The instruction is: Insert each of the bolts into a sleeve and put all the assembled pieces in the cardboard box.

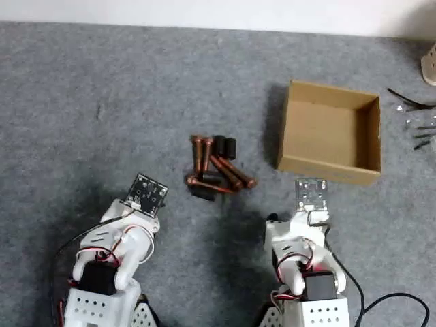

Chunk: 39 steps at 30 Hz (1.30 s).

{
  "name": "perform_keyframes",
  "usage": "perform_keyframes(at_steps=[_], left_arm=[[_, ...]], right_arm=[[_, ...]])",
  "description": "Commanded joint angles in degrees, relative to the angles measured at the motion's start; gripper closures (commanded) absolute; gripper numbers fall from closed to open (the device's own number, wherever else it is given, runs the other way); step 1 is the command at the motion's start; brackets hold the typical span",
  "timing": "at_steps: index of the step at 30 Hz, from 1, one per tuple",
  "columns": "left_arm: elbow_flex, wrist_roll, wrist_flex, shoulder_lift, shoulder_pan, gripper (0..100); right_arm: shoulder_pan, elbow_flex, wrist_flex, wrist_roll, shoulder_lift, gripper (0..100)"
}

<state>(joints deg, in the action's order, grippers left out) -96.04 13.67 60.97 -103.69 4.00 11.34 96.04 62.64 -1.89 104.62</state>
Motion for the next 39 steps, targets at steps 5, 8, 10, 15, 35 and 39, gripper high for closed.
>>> perform_keyframes(at_steps=[5,8,10,15,35,39], left_arm=[[-0.75,0.53,0.70,-0.57,-1.54,99],[4.62,0.53,0.79,-0.40,-10.33,97],[10.86,0.35,1.76,-0.40,-15.96,92],[27.65,0.44,7.82,4.88,-18.42,89],[50.07,-6.42,-9.67,76.62,-12.18,88],[48.48,-12.04,-18.81,84.35,-7.43,88]], right_arm=[[0.75,7.60,-1.54,-0.18,0.57,77.1],[0.75,7.60,-1.54,-0.18,0.57,77.1],[0.75,7.60,-1.54,-0.18,0.57,77.1],[0.75,7.60,-1.54,-0.26,0.57,77.1],[-6.64,6.81,-2.15,-0.35,0.75,77.1],[-9.45,3.91,-2.33,-0.09,0.75,77.1]])
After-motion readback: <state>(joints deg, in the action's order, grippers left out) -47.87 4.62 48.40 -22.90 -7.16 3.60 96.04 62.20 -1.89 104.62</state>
